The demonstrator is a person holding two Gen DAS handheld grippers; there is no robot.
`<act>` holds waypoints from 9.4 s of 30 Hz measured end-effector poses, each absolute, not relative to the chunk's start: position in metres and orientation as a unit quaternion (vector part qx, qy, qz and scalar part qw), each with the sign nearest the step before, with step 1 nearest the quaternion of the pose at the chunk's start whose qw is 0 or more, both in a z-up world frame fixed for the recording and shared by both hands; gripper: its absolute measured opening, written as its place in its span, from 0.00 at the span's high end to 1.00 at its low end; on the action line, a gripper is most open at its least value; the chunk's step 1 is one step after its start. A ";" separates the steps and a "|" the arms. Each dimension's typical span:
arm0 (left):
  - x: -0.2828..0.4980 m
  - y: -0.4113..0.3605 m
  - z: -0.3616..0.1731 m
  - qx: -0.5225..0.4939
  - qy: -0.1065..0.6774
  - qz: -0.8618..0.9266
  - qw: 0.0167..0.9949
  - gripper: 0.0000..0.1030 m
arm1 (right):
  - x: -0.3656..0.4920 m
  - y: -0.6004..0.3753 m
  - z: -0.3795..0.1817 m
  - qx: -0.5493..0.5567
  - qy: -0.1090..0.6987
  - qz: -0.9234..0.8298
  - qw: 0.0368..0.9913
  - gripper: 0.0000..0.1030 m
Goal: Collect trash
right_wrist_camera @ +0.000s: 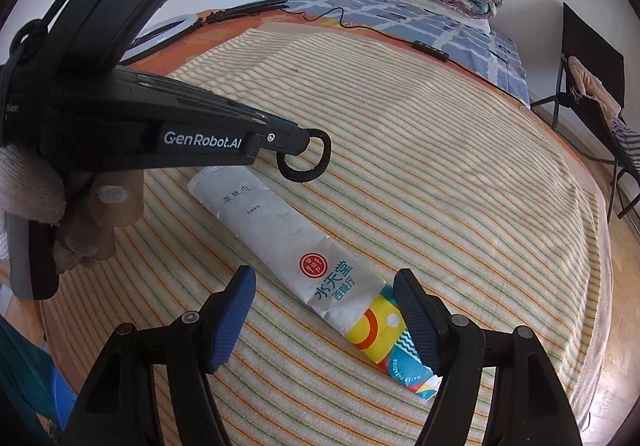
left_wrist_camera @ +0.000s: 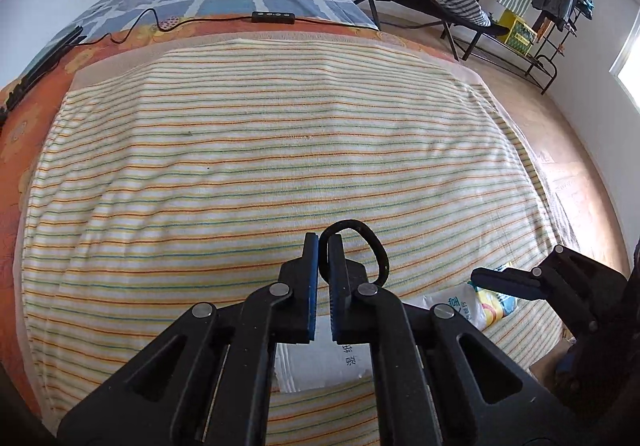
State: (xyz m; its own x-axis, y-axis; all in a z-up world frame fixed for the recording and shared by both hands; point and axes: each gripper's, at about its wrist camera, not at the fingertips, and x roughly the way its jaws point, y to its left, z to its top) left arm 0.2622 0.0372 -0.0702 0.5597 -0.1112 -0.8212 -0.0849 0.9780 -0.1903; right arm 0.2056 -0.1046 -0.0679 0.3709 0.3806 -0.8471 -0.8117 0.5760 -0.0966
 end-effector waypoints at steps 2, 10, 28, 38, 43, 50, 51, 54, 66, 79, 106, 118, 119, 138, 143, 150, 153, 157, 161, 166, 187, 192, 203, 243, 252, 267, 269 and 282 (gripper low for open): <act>0.259 0.042 -0.066 -0.104 0.467 -0.005 0.878 0.98 | 0.205 -0.098 -0.075 -0.275 0.416 0.368 0.785 0.27; 0.238 0.064 -0.045 -0.111 0.446 0.014 0.888 0.98 | 0.209 -0.106 -0.070 -0.230 0.433 0.348 0.799 0.84; 0.148 0.056 0.013 -0.088 0.405 0.005 0.910 0.98 | 0.153 -0.163 0.002 -0.098 0.432 0.373 0.815 0.95; 0.073 0.021 0.023 -0.057 0.403 -0.022 0.913 0.98 | 0.090 -0.185 0.022 -0.091 0.428 0.396 0.807 0.95; 0.036 0.005 0.021 -0.044 0.405 -0.030 0.913 0.98 | 0.061 -0.197 0.029 -0.096 0.428 0.405 0.802 0.95; -0.008 -0.011 0.004 -0.031 0.416 -0.035 0.908 0.98 | 0.023 -0.211 0.016 -0.108 0.443 0.406 0.792 0.95; -0.013 -0.012 0.001 -0.033 0.419 -0.036 0.907 0.98 | 0.019 -0.213 0.013 -0.109 0.447 0.405 0.790 0.95; -0.024 -0.012 -0.010 -0.035 0.428 -0.036 0.902 0.98 | 0.003 -0.217 0.002 -0.113 0.458 0.405 0.783 0.95; -0.053 -0.013 -0.048 -0.039 0.460 -0.034 0.886 0.98 | -0.040 -0.225 -0.042 -0.138 0.506 0.407 0.748 0.95; -0.061 -0.033 -0.072 -0.024 0.484 -0.051 0.873 0.98 | -0.052 -0.220 -0.079 -0.153 0.546 0.398 0.721 0.95; -0.054 -0.043 -0.104 -0.022 0.519 -0.049 0.853 0.98 | -0.035 -0.219 -0.107 -0.152 0.572 0.372 0.715 0.90; -0.049 -0.045 -0.108 -0.018 0.519 -0.038 0.853 0.58 | -0.031 -0.217 -0.107 -0.163 0.554 0.361 0.732 0.60; -0.049 -0.044 -0.108 -0.017 0.518 -0.035 0.854 0.54 | -0.031 -0.217 -0.107 -0.164 0.554 0.359 0.733 0.55; -0.047 -0.034 -0.108 -0.024 0.518 0.007 0.855 0.24 | -0.028 -0.217 -0.102 -0.191 0.527 0.318 0.765 0.16; -0.045 -0.029 -0.103 -0.033 0.511 0.015 0.859 0.24 | -0.023 -0.220 -0.094 -0.180 0.514 0.304 0.782 0.16; -0.038 -0.025 -0.094 -0.038 0.508 0.030 0.860 0.24 | -0.015 -0.221 -0.090 -0.178 0.513 0.278 0.792 0.15; -0.035 -0.023 -0.091 -0.036 0.511 0.040 0.858 0.24 | -0.011 -0.220 -0.091 -0.181 0.523 0.262 0.791 0.15; -0.031 -0.017 -0.080 -0.043 0.504 0.048 0.861 0.24 | -0.008 -0.220 -0.084 -0.169 0.520 0.266 0.794 0.15; -0.025 -0.010 -0.063 -0.053 0.486 0.056 0.871 0.24 | -0.005 -0.218 -0.070 -0.160 0.506 0.271 0.803 0.15; -0.013 -0.002 -0.037 -0.061 0.459 0.065 0.884 0.24 | 0.006 -0.212 -0.048 -0.150 0.482 0.276 0.818 0.15; 0.044 0.024 0.043 -0.065 0.373 0.071 0.923 0.11 | 0.075 -0.189 0.019 -0.125 0.369 0.277 0.878 0.03; 0.054 0.029 0.054 -0.062 0.351 0.077 0.931 0.05 | 0.094 -0.185 0.025 -0.101 0.362 0.277 0.884 0.00; 0.069 0.035 0.039 -0.071 0.354 0.075 0.929 0.01 | 0.121 -0.183 0.014 -0.068 0.367 0.277 0.885 0.00; 0.075 0.030 0.022 -0.067 0.369 0.070 0.924 0.00 | 0.135 -0.192 0.003 -0.041 0.368 0.254 0.894 0.00; 0.076 0.028 0.020 -0.064 0.371 0.069 0.924 0.00 | 0.135 -0.194 0.003 -0.038 0.369 0.254 0.893 0.00; 0.076 0.025 0.016 -0.062 0.373 0.068 0.923 0.00 | 0.135 -0.195 0.002 -0.035 0.371 0.256 0.892 0.00; 0.077 0.025 0.017 -0.062 0.373 0.068 0.923 0.00 | 0.135 -0.194 0.002 -0.034 0.372 0.257 0.891 0.00; 0.077 0.025 0.017 -0.063 0.374 0.068 0.923 0.00 | 0.136 -0.195 -0.001 -0.030 0.378 0.257 0.889 0.00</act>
State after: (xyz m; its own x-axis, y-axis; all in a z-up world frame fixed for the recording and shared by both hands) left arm 0.0769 0.0249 0.0172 0.7115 0.0788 -0.6983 -0.1727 0.9828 -0.0651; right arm 0.1357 -0.1950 -0.0014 0.5829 0.4338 -0.6871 -0.4798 0.8662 0.1398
